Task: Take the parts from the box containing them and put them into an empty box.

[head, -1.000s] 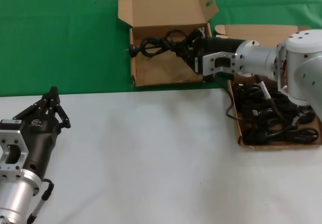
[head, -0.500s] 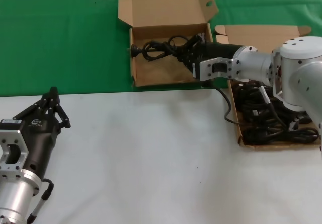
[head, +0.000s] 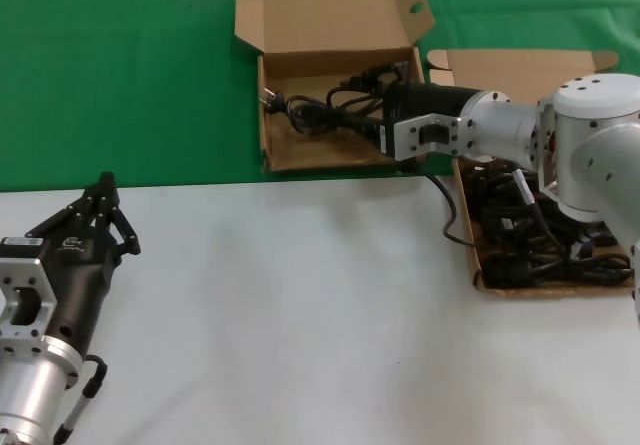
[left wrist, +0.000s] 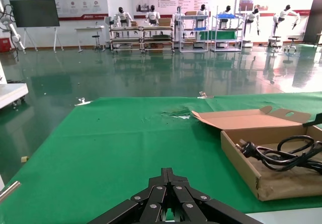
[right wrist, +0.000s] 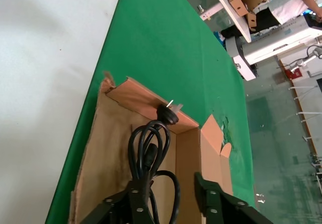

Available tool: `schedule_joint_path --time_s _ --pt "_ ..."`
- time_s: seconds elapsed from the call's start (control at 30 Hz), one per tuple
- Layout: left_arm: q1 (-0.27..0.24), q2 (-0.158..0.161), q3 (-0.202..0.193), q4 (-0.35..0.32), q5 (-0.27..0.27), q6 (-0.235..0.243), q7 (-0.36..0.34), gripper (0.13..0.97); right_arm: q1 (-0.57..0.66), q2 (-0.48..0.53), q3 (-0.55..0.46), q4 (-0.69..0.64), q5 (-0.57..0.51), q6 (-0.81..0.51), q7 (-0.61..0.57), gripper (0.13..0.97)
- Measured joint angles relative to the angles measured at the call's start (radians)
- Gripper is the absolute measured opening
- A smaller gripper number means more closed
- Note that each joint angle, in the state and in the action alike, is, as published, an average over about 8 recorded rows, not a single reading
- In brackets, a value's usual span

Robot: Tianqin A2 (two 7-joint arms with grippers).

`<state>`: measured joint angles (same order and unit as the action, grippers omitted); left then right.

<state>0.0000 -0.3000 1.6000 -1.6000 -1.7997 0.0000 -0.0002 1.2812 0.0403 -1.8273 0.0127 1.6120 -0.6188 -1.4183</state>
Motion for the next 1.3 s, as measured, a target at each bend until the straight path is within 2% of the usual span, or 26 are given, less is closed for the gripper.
schedule_joint_path --time_s 0.17,0.43,0.47,0.73,1.03,1.3 --pt "0.0 0.0 0.0 0.0 0.0 0.0 0.0 0.139 0.002 0.001 0.009 0.0 0.004 0.004 -0.011 0.324" --pt "0.0 0.0 0.0 0.0 0.0 0.0 0.0 0.139 0.008 0.007 0.034 0.001 0.022 0.011 -0.026 0.509" --pt "0.0 0.0 0.0 0.0 0.0 0.0 0.0 0.139 0.009 0.009 0.038 0.001 0.025 0.012 -0.027 0.509" --pt "0.0 0.0 0.0 0.0 0.0 0.0 0.0 0.139 0.017 0.022 0.09 0.004 0.073 0.002 -0.055 0.72" --pt "0.0 0.0 0.0 0.0 0.0 0.0 0.0 0.154 0.016 0.028 0.117 0.012 0.098 -0.005 -0.064 0.867" --pt "0.0 0.0 0.0 0.0 0.0 0.0 0.0 0.174 -0.064 0.043 0.124 0.11 0.104 0.034 0.027 0.938"
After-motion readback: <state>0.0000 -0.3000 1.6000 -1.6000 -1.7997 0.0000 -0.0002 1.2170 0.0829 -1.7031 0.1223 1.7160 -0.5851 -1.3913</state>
